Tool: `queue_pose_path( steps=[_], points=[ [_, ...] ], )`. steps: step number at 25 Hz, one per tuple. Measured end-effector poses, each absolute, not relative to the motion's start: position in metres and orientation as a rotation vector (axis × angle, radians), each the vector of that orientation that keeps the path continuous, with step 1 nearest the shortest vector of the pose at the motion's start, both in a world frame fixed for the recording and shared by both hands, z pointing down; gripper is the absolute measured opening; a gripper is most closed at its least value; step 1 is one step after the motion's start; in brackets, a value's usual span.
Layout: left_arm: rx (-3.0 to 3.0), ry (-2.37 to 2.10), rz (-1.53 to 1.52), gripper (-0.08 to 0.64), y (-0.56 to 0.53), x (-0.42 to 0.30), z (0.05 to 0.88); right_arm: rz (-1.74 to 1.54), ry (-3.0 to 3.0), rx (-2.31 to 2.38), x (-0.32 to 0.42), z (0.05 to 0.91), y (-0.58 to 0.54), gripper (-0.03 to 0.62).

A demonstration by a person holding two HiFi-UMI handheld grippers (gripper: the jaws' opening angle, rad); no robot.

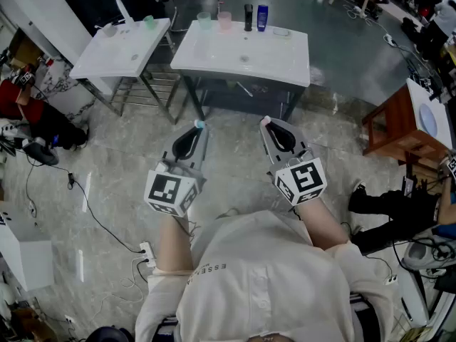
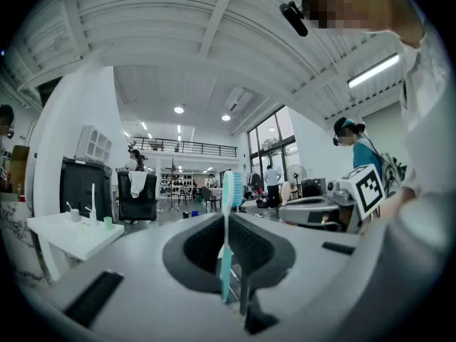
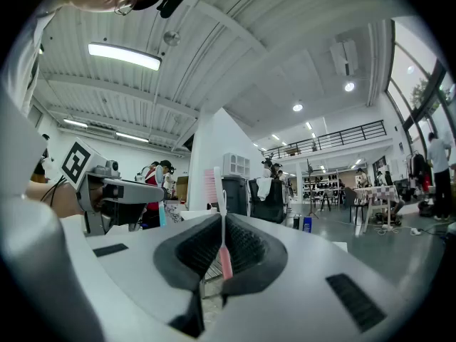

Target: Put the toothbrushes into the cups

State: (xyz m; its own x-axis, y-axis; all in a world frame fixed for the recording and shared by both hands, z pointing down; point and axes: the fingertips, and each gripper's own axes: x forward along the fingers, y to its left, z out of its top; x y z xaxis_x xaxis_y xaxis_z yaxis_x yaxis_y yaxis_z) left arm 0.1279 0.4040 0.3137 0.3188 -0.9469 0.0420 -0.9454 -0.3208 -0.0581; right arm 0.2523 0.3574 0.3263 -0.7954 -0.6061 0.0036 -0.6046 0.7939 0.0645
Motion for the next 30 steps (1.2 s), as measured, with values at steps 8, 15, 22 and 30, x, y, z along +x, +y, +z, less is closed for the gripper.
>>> queue_pose_path(
  steps=[8, 15, 22, 30],
  points=[
    [-2.543, 1.8, -0.083, 0.018, 0.402, 0.111, 0.311, -0.089, -2.944, 1.018, 0.237, 0.324, 0.357, 0.029],
    [-2.557, 1.775, -0.091, 0.018, 0.403, 0.076, 0.313, -0.034, -2.94, 1.107, 0.211, 0.325, 0.35, 0.029],
    [-2.566, 1.859, -0.097, 0.018, 0.411, 0.03, 0.337, 0.005, -2.918, 1.091, 0.175, 0.341, 0.343, 0.029],
    [-2.533, 1.95, -0.118, 0.018, 0.38, 0.0, 0.351, 0.047, -2.932, 0.971, 0.136, 0.361, 0.307, 0.029]
  ],
)
